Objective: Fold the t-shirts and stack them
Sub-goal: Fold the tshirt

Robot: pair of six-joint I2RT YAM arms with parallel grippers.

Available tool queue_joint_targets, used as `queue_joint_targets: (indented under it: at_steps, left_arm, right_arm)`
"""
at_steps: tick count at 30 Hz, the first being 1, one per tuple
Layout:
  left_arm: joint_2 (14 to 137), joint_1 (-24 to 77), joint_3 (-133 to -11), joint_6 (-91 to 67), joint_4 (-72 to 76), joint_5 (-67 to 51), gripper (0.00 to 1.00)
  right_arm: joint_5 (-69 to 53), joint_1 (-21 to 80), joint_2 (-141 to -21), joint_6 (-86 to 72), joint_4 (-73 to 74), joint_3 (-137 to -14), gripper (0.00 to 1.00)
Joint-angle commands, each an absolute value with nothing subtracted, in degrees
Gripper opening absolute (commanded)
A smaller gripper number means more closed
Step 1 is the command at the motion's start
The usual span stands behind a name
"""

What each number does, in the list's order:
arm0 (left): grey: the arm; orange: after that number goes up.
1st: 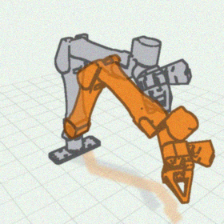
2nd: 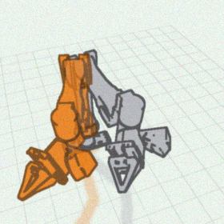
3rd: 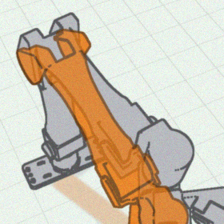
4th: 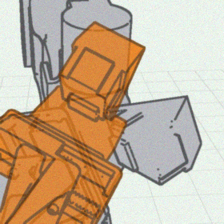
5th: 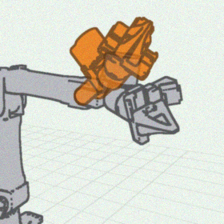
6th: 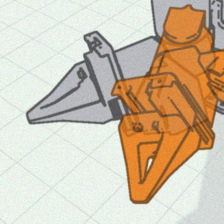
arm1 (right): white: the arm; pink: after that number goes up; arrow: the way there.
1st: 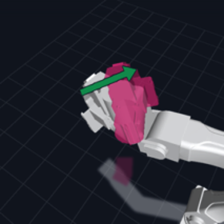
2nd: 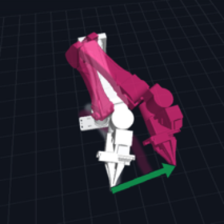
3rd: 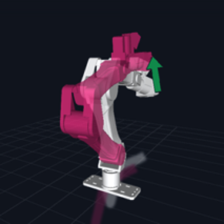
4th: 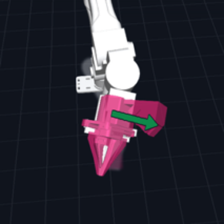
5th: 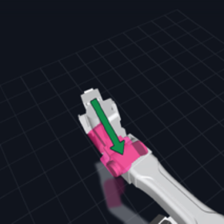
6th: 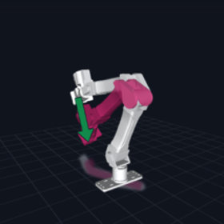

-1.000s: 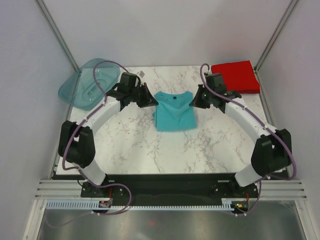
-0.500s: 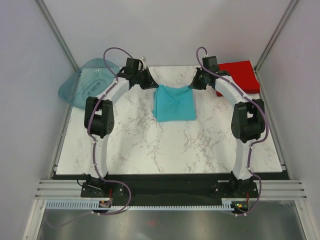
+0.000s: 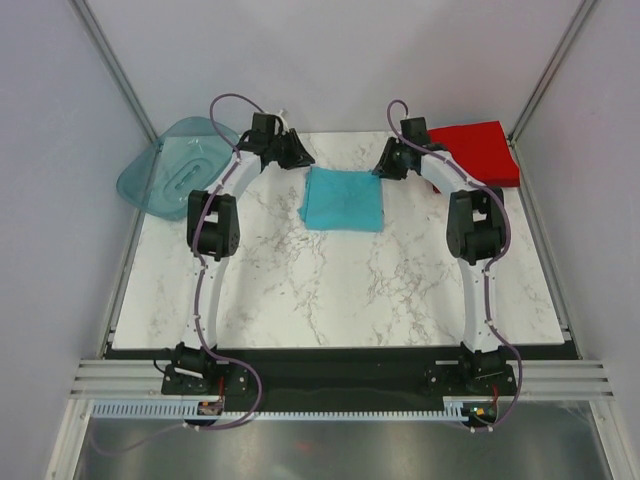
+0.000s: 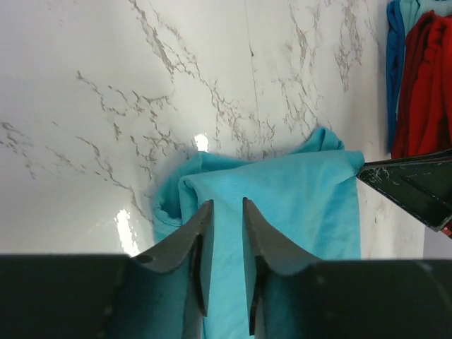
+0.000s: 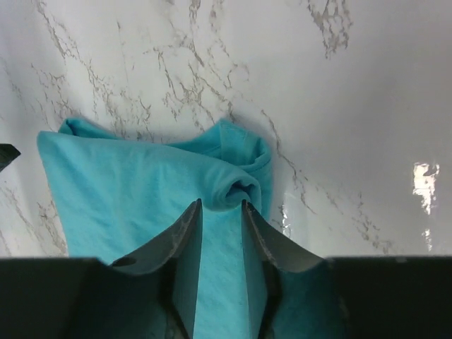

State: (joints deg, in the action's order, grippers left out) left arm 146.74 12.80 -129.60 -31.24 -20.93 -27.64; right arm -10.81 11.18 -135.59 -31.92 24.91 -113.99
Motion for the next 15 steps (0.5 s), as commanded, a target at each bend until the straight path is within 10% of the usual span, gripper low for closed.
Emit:
queue_joint_targets:
  at_steps: [1, 15]
  left_arm:
    - [144.9, 12.0, -133.6, -27.9, -19.3, -27.3, 0.33]
    - [126.8, 13.1, -102.3, -16.8, -19.4, -24.6, 0.4]
  right_arm:
    - [-14.4, 9.8, -134.4, -28.7, 21.1, -117.6, 0.38]
    - [-28.0, 9.2, -120.1, -13.5, 24.3, -96.1, 0.56]
